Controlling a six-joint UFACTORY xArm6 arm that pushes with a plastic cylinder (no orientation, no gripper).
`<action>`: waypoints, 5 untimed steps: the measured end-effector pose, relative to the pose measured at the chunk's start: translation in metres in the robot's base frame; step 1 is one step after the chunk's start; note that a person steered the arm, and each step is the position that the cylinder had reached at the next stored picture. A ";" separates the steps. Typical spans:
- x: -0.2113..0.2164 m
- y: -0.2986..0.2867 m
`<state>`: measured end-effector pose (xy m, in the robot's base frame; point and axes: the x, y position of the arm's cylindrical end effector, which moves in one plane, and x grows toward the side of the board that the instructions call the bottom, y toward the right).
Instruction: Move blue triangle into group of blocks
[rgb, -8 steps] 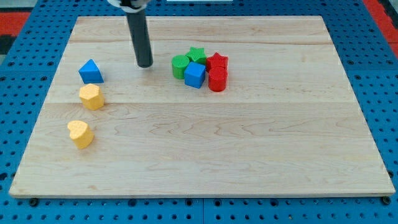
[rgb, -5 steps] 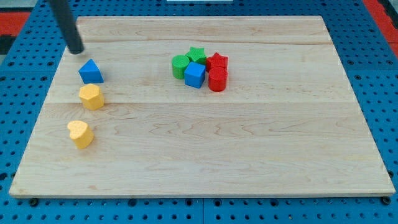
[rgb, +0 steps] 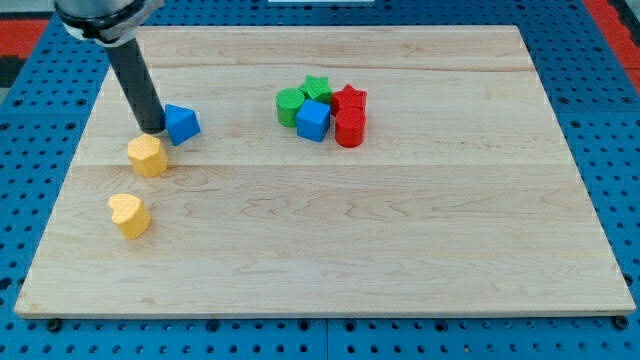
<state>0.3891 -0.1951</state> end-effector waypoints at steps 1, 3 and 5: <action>0.004 0.021; 0.004 0.058; 0.004 0.091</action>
<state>0.3931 -0.1038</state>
